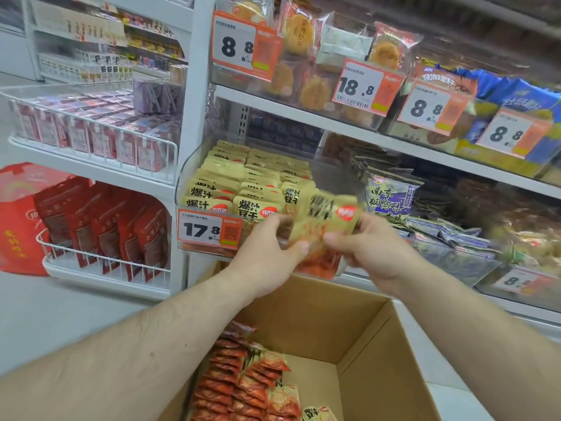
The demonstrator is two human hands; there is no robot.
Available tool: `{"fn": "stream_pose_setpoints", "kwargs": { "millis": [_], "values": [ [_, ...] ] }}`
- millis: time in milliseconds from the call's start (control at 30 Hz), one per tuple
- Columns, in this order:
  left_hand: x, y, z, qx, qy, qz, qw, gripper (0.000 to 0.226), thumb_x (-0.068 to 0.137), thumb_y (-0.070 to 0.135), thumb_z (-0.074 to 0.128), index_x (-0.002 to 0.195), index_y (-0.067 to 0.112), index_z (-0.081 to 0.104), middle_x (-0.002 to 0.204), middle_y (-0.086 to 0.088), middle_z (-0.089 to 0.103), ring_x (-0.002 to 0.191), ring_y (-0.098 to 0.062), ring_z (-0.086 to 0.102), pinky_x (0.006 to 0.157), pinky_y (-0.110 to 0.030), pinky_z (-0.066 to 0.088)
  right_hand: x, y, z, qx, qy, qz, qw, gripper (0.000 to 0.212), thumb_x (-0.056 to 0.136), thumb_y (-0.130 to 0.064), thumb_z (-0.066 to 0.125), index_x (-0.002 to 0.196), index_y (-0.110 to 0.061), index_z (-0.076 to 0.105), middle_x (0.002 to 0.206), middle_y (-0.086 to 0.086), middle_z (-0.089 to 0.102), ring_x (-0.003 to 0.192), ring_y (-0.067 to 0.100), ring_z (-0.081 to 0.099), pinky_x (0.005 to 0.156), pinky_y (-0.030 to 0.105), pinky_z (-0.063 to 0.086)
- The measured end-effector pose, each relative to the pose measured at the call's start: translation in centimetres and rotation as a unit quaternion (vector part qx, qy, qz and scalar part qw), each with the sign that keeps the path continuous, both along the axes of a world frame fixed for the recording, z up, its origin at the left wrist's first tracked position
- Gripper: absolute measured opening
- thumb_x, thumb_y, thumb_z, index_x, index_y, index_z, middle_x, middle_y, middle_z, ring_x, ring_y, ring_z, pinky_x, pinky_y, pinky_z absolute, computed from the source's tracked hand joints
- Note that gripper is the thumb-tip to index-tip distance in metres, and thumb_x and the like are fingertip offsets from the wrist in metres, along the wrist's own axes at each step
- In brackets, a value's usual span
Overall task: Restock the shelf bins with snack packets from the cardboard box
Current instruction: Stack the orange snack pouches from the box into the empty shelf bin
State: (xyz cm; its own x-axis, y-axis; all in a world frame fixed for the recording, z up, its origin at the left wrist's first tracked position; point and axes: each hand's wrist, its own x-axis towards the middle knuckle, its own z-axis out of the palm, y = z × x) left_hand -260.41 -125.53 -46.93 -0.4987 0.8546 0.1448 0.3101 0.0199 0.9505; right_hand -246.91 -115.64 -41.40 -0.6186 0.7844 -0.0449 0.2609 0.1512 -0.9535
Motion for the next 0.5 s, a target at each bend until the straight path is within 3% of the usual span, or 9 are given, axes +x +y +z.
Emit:
{"fn": "stream_pose_setpoints", "kwargs": {
  "millis": [33,100,200,333,500],
  "values": [
    [-0.5,0.1,-0.1,0.001,0.072,0.052,0.996,0.038,0.094,0.025,0.063,0.13,0.024,0.052,0.12,0.007,0.057,0.11,-0.011,0.054,0.096,-0.028,0.044,-0.4,0.8,0.9,0.011,0.022,-0.033,0.999,0.018,0.085,0.007,0.067,0.098,-0.006,0.066,0.08,0.005,0.073,0.06,0.016,0.068,0.051,0.023,0.054],
    [-1.4,-0.1,-0.2,-0.028,0.244,0.117,0.962,0.04,0.092,0.024,0.06,0.132,0.021,0.053,0.127,0.003,0.052,0.12,-0.018,0.045,0.104,-0.036,0.04,-1.3,2.7,2.4,0.041,0.046,-0.084,0.995,0.025,0.085,0.007,0.067,0.107,-0.004,0.066,0.093,0.007,0.072,0.061,0.006,0.067,0.048,0.014,0.048],
    [-1.8,-0.2,-0.5,-0.08,0.397,0.114,0.907,0.05,0.087,0.023,0.056,0.137,0.024,0.049,0.138,0.004,0.045,0.129,-0.02,0.032,0.106,-0.037,0.033,-3.2,5.3,2.5,0.097,0.001,-0.101,0.99,0.025,0.082,0.003,0.073,0.1,-0.014,0.068,0.097,0.004,0.072,0.077,0.01,0.067,0.058,0.019,0.051],
    [-1.6,-0.2,-0.8,-0.118,0.432,0.093,0.889,0.056,0.086,0.025,0.055,0.141,0.026,0.044,0.15,0.005,0.034,0.138,-0.02,0.021,0.112,-0.039,0.025,-6.1,8.2,-0.3,0.133,-0.151,-0.103,0.974,0.027,0.071,-0.006,0.084,0.093,-0.018,0.071,0.097,0.005,0.073,0.091,0.023,0.069,0.087,0.04,0.056],
    [-1.7,-0.3,-1.3,-0.12,0.428,0.09,0.891,0.055,0.086,0.025,0.056,0.14,0.026,0.046,0.149,0.003,0.035,0.137,-0.021,0.022,0.112,-0.04,0.025,-8.9,10.7,-3.2,0.12,-0.237,-0.096,0.959,0.042,0.069,-0.017,0.088,0.106,-0.008,0.069,0.102,0.01,0.072,0.094,0.029,0.069,0.087,0.04,0.057]
  ]
}}
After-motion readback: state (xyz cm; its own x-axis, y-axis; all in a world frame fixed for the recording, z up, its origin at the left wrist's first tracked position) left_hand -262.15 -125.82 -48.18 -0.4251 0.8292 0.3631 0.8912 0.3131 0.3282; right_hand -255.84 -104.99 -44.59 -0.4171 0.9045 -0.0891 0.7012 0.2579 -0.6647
